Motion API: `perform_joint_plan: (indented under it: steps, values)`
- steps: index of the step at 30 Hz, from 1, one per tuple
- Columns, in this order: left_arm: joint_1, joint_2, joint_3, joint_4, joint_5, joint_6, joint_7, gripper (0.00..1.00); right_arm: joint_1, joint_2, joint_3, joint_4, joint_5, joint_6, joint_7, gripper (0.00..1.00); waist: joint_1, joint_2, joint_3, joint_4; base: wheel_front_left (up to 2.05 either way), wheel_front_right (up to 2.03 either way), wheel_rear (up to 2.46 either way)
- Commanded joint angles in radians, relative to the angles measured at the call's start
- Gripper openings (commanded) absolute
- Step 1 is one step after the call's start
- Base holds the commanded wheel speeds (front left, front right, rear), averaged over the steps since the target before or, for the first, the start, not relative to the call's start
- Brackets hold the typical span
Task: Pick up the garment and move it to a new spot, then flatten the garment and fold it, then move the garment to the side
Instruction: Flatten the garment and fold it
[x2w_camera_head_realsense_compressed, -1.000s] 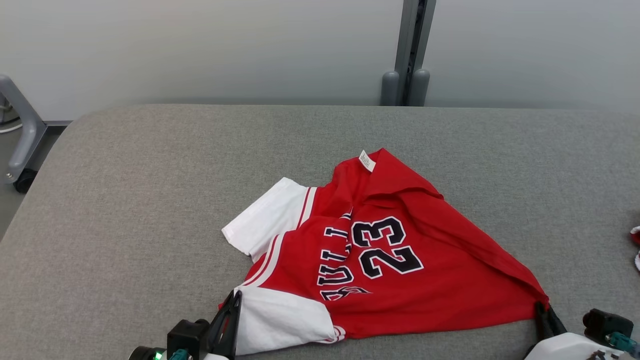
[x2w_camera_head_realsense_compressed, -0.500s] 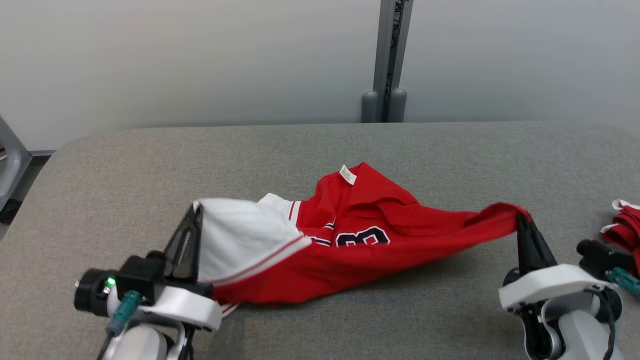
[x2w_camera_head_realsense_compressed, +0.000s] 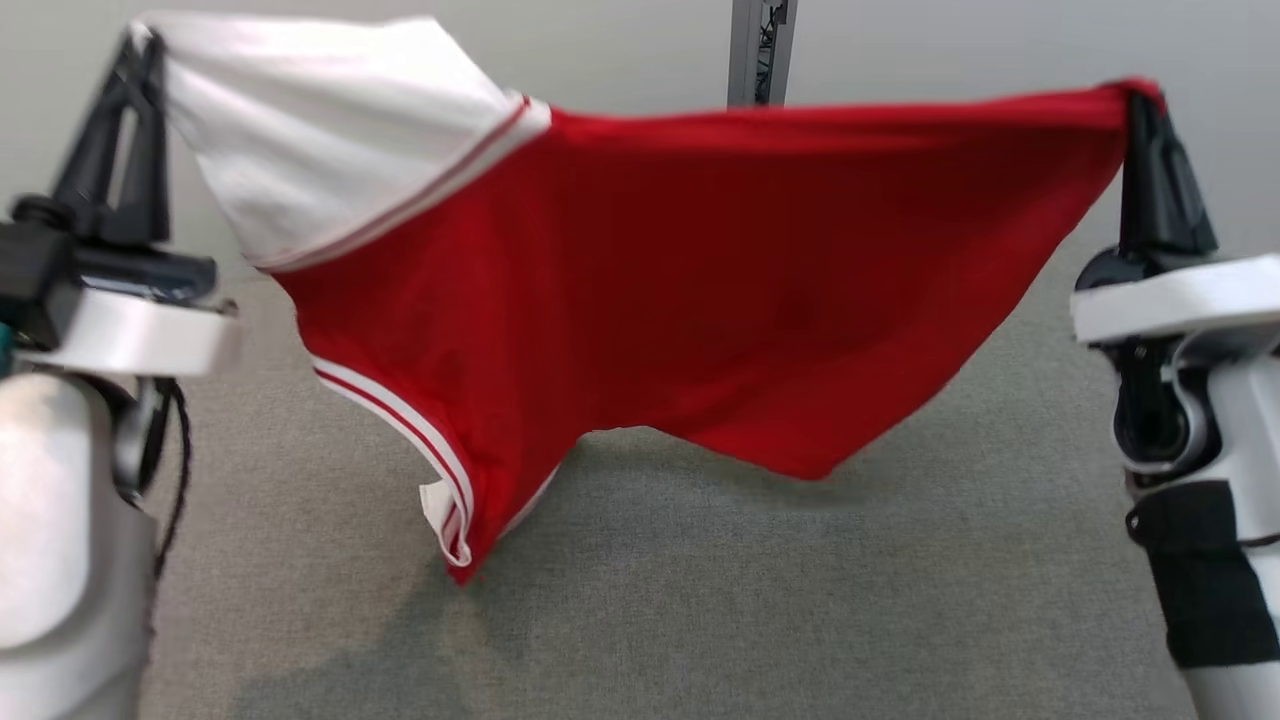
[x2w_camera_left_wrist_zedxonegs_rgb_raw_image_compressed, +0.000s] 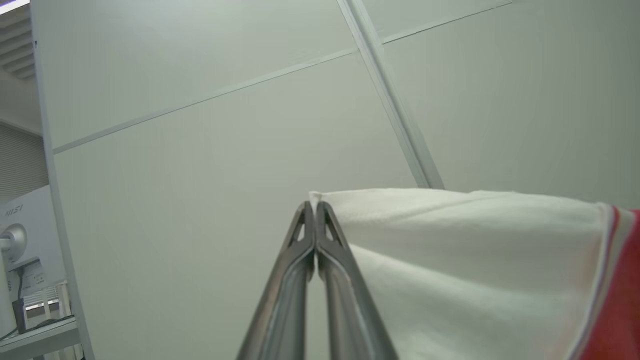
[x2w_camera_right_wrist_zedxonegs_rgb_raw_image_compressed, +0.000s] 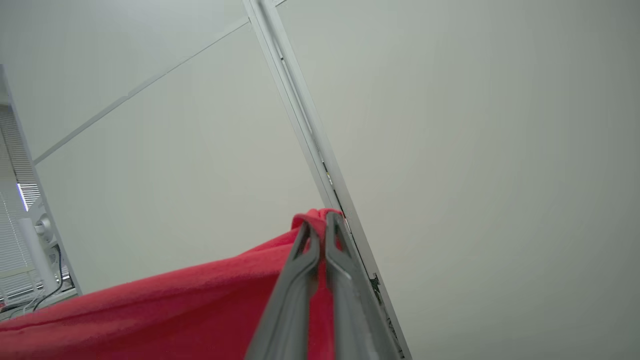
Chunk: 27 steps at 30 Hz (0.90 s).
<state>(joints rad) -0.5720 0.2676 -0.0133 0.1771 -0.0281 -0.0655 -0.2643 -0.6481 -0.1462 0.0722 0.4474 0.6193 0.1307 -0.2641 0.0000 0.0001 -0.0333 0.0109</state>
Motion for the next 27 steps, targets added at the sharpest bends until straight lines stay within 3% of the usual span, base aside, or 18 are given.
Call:
perform_joint_plan:
  steps: [1,6,11,16,17,24,27]
  values:
    - [-0.029,0.013,0.009,-0.003,0.002,-0.001,0.0,0.0,-0.018,-0.012,-0.001,-0.009,0.016,0.0,0.005,0.0,0.0,-0.0001,0.004,-0.001,0.0,0.0,0.0]
    - [-0.08,0.033,-0.018,0.03,0.018,-0.016,0.0,0.0,-0.054,-0.015,0.008,-0.025,0.046,0.0,0.039,0.0,0.0,-0.0001,0.04,-0.004,0.0,0.0,0.0]
    - [-0.147,0.024,-0.063,0.122,0.016,-0.031,0.0,0.0,-0.114,-0.013,0.01,0.004,0.029,0.0,0.087,0.0,0.0,-0.0001,0.183,-0.007,0.0,0.0,0.0]
    - [-0.351,0.033,-0.108,0.203,0.059,-0.033,0.0,0.0,-0.332,-0.018,0.001,0.074,-0.017,0.0,0.072,0.0,0.0,-0.0001,0.357,-0.014,0.0,0.0,0.0]
    - [-0.351,0.033,-0.108,0.203,0.059,-0.033,0.0,0.0,-0.332,-0.018,0.001,0.074,-0.017,0.0,0.072,0.0,0.0,-0.0001,0.357,-0.014,0.0,0.0,0.0]
    - [-0.721,0.065,-0.15,0.282,0.129,0.002,0.0,0.0,-0.725,-0.032,-0.057,0.246,-0.164,0.0,0.004,0.0,0.0,-0.0001,0.472,-0.036,0.0,0.0,0.0]
    - [-0.812,0.08,-0.171,0.293,0.143,0.014,0.0,0.0,-0.798,-0.029,-0.084,0.282,-0.215,0.0,-0.002,0.0,0.0,-0.0001,0.482,-0.047,0.0,0.0,0.0]
